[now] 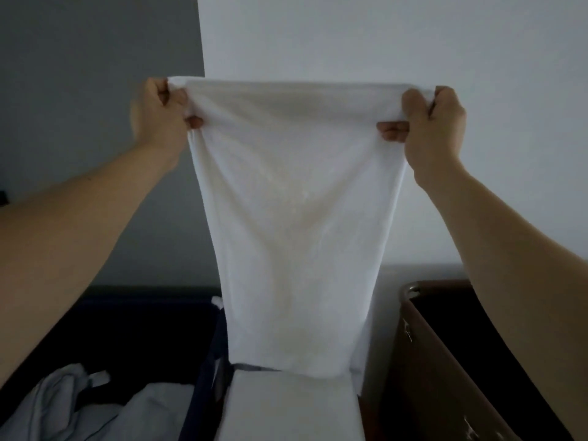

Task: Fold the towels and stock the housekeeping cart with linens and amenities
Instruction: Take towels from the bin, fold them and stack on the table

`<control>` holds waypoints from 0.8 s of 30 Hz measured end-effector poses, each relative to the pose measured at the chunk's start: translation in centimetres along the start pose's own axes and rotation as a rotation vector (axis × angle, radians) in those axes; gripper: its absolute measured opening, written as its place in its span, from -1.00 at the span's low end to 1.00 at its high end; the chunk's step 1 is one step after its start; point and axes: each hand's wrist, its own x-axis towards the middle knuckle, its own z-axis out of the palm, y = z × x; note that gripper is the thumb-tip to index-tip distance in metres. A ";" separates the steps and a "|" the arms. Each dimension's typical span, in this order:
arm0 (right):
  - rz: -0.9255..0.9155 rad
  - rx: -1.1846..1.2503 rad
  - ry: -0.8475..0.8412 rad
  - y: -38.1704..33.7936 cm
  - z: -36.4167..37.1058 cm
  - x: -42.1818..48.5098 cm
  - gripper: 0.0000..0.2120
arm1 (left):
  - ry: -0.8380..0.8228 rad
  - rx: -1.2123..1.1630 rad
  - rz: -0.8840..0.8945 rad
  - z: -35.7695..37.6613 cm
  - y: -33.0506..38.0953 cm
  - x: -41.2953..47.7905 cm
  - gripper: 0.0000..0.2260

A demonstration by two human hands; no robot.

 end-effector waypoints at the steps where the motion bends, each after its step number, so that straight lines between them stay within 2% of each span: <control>1: -0.006 -0.003 -0.001 -0.5 -0.2 -0.6 -0.88 | -0.004 -0.007 -0.004 -0.7 0.2 -0.6 -0.84; 6: 0.043 -0.054 -0.007 -2.0 -2.1 -6.7 -0.90 | -0.094 -0.064 -0.073 -5.6 0.2 -6.8 -0.85; 12: 0.140 -0.120 -0.043 -2.8 -5.6 -18.1 -0.97 | -0.217 -0.048 -0.197 -14.6 0.7 -16.9 -0.97; 13: 0.166 -0.131 -0.041 -2.8 -6.2 -20.2 -0.98 | -0.223 -0.037 -0.225 -16.0 0.8 -18.8 -0.94; 18: 0.353 -0.265 -0.072 -2.3 -10.6 -31.7 -0.93 | -0.406 0.112 -0.401 -23.0 -0.1 -28.9 -0.81; 24: 0.502 -0.538 -0.233 -1.8 -15.1 -40.9 -0.92 | -0.598 0.288 -0.480 -28.7 -3.0 -37.1 -0.91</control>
